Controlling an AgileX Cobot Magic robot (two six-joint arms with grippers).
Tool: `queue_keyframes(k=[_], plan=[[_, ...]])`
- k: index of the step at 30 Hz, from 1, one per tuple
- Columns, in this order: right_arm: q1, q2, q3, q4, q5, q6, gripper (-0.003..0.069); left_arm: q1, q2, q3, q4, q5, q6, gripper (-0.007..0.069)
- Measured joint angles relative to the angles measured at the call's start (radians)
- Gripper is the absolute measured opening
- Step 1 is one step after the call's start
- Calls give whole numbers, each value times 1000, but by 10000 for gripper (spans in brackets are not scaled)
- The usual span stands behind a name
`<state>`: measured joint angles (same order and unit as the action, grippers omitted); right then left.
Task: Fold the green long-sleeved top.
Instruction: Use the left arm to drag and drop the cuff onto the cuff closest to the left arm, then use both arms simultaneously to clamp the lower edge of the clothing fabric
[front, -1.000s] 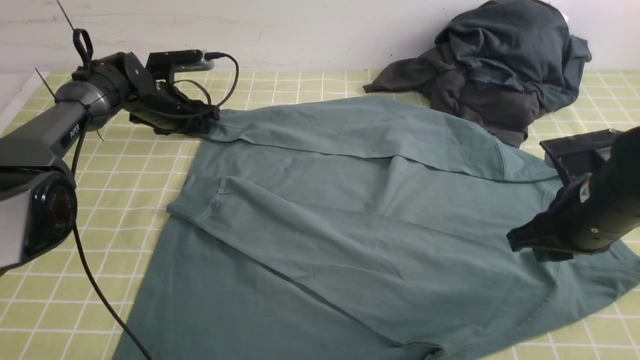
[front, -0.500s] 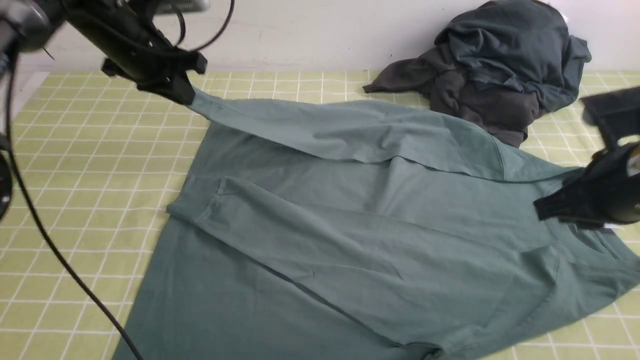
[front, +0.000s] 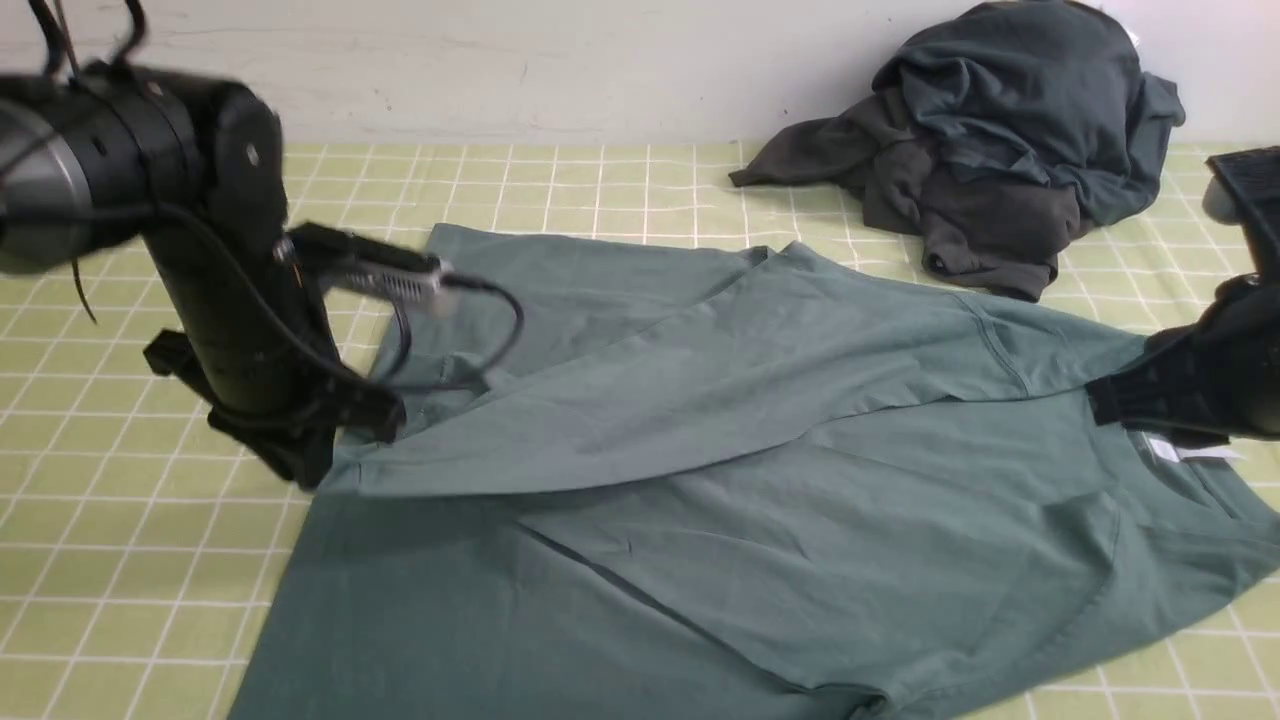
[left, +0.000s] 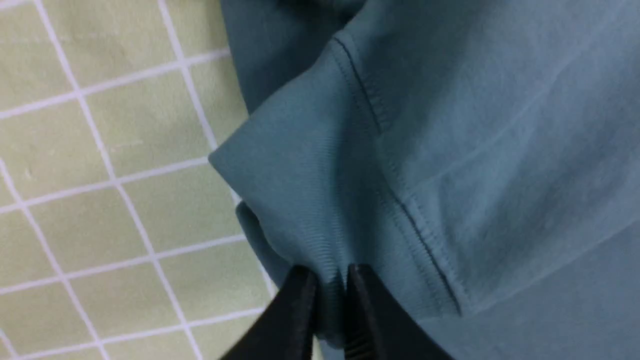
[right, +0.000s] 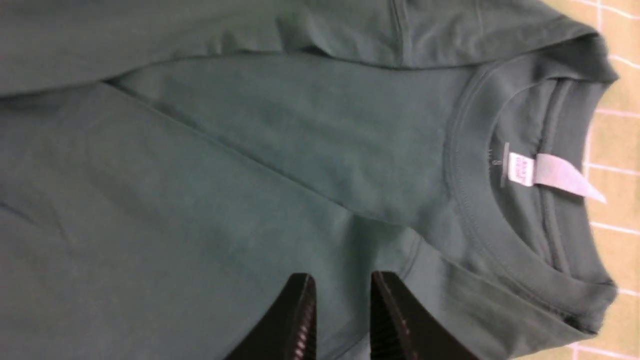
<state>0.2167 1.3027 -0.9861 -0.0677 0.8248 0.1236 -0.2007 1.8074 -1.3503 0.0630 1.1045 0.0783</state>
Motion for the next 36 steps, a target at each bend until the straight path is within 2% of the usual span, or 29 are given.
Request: queue_keyframes(k=[1, 3, 5, 9, 14, 16, 18, 20, 21, 23, 26, 29, 30, 33, 36], plan=[[0, 0, 0, 58, 9, -44, 158, -21, -4, 14, 27, 2, -12, 183], [0, 0, 0, 91, 20, -76, 158, -31, -8, 17, 31, 17, -15, 230], [0, 0, 0, 168, 43, -144, 158, -63, -34, 40, 30, 66, -20, 349], [0, 0, 0, 307, 62, -278, 158, -161, -109, 170, 18, 84, -12, 467], [0, 0, 0, 428, 62, -414, 158, -286, -203, 409, 67, 43, 163, 483], [0, 0, 0, 443, 65, -431, 158, -297, -223, 467, 84, 8, 220, 483], [0, 0, 0, 468, 74, -454, 158, -299, -243, 555, 120, -94, 313, 483], [0, 0, 0, 480, 79, -459, 158, -299, -244, 595, 146, -148, 349, 482], [0, 0, 0, 491, 81, -464, 158, -299, -241, 628, 176, -236, 369, 477], [0, 0, 0, 494, 81, -472, 158, -299, -229, 644, 195, -314, 372, 451], [0, 0, 1, 499, 81, -479, 158, -299, -215, 644, 199, -326, 373, 405], [0, 0, 1, 502, 83, -480, 158, -305, -209, 643, 193, -325, 352, 270], [0, 0, 1, 502, 83, -480, 158, -306, -209, 643, 193, -324, 349, 261], [0, 0, 1, 508, 84, -506, 158, -307, -213, 629, 194, -340, 258, 90], [0, 0, 1, 526, 89, -555, 158, -307, -247, 606, 204, -348, 175, 20]])
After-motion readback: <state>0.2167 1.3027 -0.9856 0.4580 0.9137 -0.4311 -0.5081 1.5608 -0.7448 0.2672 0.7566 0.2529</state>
